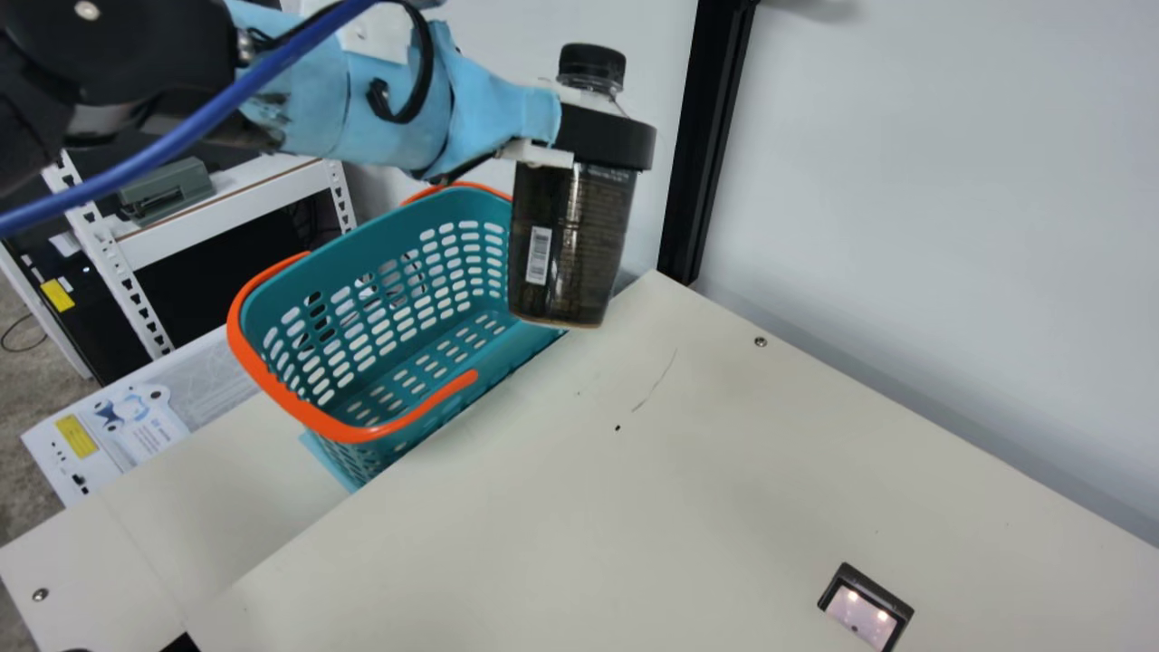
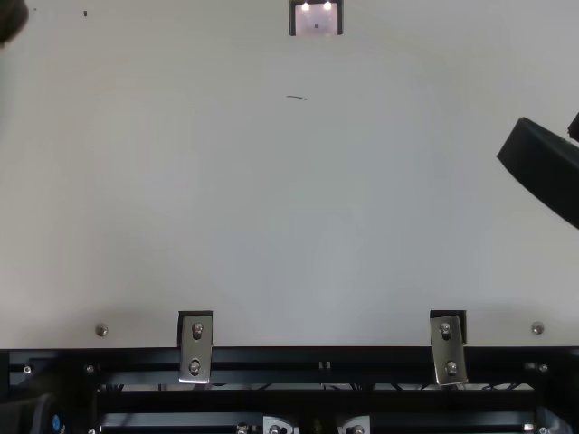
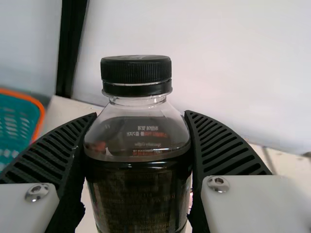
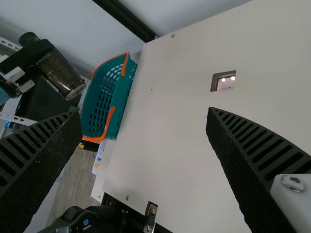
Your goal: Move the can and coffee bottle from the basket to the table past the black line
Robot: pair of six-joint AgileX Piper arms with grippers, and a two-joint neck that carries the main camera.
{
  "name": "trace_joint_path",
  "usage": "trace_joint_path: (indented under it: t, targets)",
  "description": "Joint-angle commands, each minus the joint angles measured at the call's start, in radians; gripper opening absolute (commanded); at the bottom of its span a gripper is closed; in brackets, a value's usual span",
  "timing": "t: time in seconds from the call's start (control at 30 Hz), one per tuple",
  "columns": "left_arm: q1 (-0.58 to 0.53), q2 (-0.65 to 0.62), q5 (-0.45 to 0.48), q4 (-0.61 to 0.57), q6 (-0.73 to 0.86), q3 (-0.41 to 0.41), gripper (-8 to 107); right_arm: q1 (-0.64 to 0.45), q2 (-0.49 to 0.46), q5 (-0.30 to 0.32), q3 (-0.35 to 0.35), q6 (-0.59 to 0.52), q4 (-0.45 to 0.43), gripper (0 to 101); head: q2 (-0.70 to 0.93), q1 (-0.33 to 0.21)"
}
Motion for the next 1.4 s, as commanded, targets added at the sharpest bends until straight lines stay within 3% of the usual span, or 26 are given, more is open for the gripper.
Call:
trace_joint_path:
  t: [0.0, 0.3, 0.6, 0.93, 1.37]
  targets:
    - [0.017, 0.001, 0.047, -0.052, -0.088, -0.006, 10, 0.000, 0.000, 0.000, 0.000, 0.000, 0.000, 101, 0.014, -0.035]
    - [0.103, -0.031, 0.180, -0.261, -0.284, -0.009, 10, 0.000, 0.000, 0.000, 0.000, 0.000, 0.000, 101, 0.014, -0.035]
    - [0.134, -0.121, 0.259, -0.382, -0.396, 0.058, 10, 0.000, 0.000, 0.000, 0.000, 0.000, 0.000, 101, 0.014, -0.035]
    - [0.061, -0.195, 0.242, -0.422, -0.493, 0.109, 10, 0.000, 0.000, 0.000, 0.000, 0.000, 0.000, 101, -0.003, -0.036]
    - [0.026, -0.203, 0.222, -0.422, -0.521, 0.113, 10, 0.000, 0.000, 0.000, 0.000, 0.000, -0.001, 101, -0.334, -0.037]
